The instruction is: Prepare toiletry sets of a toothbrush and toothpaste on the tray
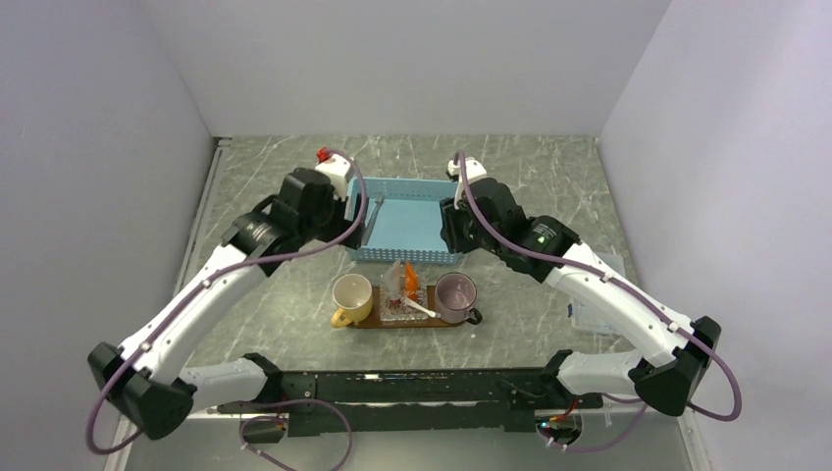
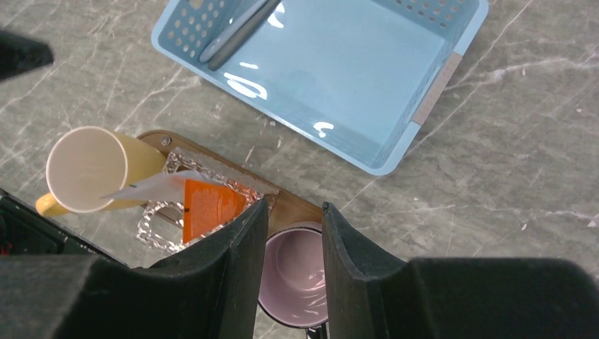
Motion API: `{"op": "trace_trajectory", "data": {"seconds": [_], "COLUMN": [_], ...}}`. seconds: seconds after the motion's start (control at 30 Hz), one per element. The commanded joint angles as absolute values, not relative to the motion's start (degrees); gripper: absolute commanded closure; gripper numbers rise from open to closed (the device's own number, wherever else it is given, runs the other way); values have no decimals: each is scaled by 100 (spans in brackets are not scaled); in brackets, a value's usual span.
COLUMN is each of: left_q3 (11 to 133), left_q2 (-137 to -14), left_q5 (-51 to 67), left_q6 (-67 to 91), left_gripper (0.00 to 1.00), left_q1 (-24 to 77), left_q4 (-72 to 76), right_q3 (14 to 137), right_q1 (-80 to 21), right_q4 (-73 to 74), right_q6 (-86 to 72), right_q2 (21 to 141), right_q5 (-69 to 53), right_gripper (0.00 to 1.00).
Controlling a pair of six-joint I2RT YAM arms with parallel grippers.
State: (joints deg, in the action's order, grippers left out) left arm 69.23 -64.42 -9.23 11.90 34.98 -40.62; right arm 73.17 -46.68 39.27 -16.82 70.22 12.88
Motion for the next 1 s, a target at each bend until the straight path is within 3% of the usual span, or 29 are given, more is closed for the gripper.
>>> {"op": "trace_trajectory", "data": {"seconds": [0.0,0.3,0.97], "left_q3": [7553,8587,9505], "left_q2": [-7129,-8851,-11219], "left_q5": [-411,279,739], "left_q6": [970,961,1220], "left_gripper": [4,13,51], "left_q1": [3201,2868,2615], "left_q4": [-3742,-3777,-3885], "right_q3": [7086,7111,6923], "right_q1": [-4507,-4351,-4265], "right_q4": [3762,4050,4262], "right_q6": [-1605,-1514,-1742], "right_q2": [6697,6630,6372], "right_q5": [899,558,284], "right_gripper": [63,63,64]}}
